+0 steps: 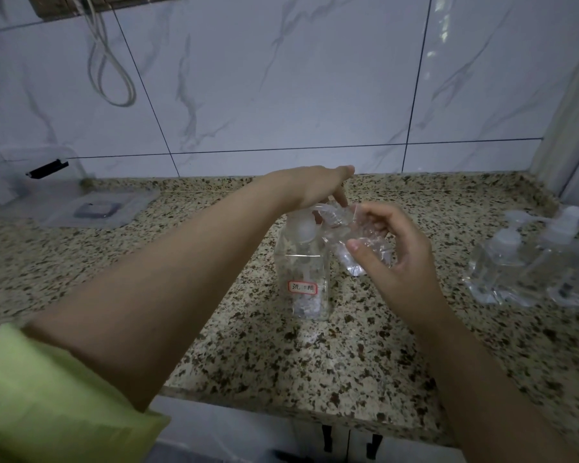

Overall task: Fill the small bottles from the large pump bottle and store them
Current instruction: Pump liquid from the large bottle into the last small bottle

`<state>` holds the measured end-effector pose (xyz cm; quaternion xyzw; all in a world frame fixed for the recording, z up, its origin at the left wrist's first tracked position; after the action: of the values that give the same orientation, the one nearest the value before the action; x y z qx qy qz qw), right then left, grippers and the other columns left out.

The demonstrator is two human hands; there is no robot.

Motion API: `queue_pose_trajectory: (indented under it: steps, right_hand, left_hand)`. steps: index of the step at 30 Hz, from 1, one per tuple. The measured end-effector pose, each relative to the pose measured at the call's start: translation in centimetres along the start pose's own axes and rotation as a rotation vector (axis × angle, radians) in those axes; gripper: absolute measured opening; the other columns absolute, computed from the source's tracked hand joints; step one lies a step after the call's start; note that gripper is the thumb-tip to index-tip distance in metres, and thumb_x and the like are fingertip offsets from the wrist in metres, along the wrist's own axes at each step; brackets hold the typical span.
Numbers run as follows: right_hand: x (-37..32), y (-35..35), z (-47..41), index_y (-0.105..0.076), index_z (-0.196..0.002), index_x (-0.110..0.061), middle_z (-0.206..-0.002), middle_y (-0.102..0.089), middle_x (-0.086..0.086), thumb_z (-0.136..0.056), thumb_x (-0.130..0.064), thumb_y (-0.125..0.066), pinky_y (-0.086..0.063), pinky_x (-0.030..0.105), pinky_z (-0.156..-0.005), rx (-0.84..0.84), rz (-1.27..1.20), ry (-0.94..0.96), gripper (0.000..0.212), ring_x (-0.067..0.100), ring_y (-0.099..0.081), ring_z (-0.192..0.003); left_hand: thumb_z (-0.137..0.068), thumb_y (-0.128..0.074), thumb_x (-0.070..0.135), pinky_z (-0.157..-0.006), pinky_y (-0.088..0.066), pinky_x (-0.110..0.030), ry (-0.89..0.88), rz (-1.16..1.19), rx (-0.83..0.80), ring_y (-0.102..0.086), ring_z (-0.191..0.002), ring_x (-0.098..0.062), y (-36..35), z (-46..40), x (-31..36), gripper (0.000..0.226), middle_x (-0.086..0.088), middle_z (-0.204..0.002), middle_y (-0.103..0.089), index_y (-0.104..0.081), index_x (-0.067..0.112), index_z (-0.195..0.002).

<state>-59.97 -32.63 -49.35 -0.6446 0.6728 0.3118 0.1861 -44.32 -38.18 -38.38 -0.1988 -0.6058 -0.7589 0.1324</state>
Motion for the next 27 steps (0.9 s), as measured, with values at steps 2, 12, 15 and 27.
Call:
queue_pose_trajectory:
  steps: [2, 12, 15, 27]
  right_hand:
    - [0.0, 0.0, 0.1, -0.061, -0.122, -0.018, -0.106, -0.063, -0.012, -0.089, -0.032, -0.067, -0.052, 0.037, -0.09, -0.005, -0.005, -0.004, 0.036, 0.011, -0.06, -0.101]
    - [-0.1, 0.1, 0.1, -0.06, -0.122, -0.018, -0.106, -0.061, -0.017, -0.09, -0.03, -0.067, -0.047, 0.022, -0.091, -0.006, -0.007, -0.002, 0.035, 0.001, -0.057, -0.102]
    - [0.0, 0.1, 0.1, -0.06, -0.122, -0.02, -0.108, -0.061, -0.016, -0.089, -0.031, -0.068, -0.049, 0.025, -0.092, -0.004, -0.005, -0.009, 0.036, 0.004, -0.057, -0.103]
    - [-0.3, 0.1, 0.1, -0.059, -0.122, -0.021, -0.107, -0.062, -0.016, -0.089, -0.029, -0.067, -0.049, 0.023, -0.09, -0.022, -0.007, 0.012, 0.035, 0.004, -0.058, -0.101]
  left_hand:
    - [-0.103, -0.014, 0.059, -0.104, -0.031, -0.042, 0.003, -0.026, -0.006, -0.052, -0.122, -0.022, -0.1, -0.1, 0.1, 0.068, -0.008, -0.134, -0.061, -0.071, 0.023, -0.11]
    - [-0.104, -0.015, 0.057, -0.092, -0.029, -0.037, 0.015, -0.049, -0.032, -0.057, -0.115, -0.023, 0.4, 0.1, 0.8, 0.069, -0.007, -0.132, -0.06, -0.069, 0.019, -0.122]
    - [-0.104, -0.014, 0.057, -0.096, -0.031, -0.038, 0.005, -0.044, -0.018, -0.056, -0.116, -0.021, 0.3, 0.2, 0.6, 0.068, -0.008, -0.133, -0.061, -0.07, 0.02, -0.118]
    - [-0.104, -0.014, 0.056, -0.097, -0.03, -0.037, 0.022, -0.068, -0.015, -0.051, -0.125, -0.023, 0.0, 0.3, 0.8, 0.069, -0.009, -0.138, -0.058, -0.07, 0.018, -0.118]
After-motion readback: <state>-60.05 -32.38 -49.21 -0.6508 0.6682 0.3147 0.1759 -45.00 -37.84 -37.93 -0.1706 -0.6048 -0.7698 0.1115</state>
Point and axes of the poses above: each hand's wrist, its own z-axis away from the middle knuckle, its own y-axis out of the back of the hand, x = y × z, the point moved 1 cm from there along -z, towards the middle knuckle
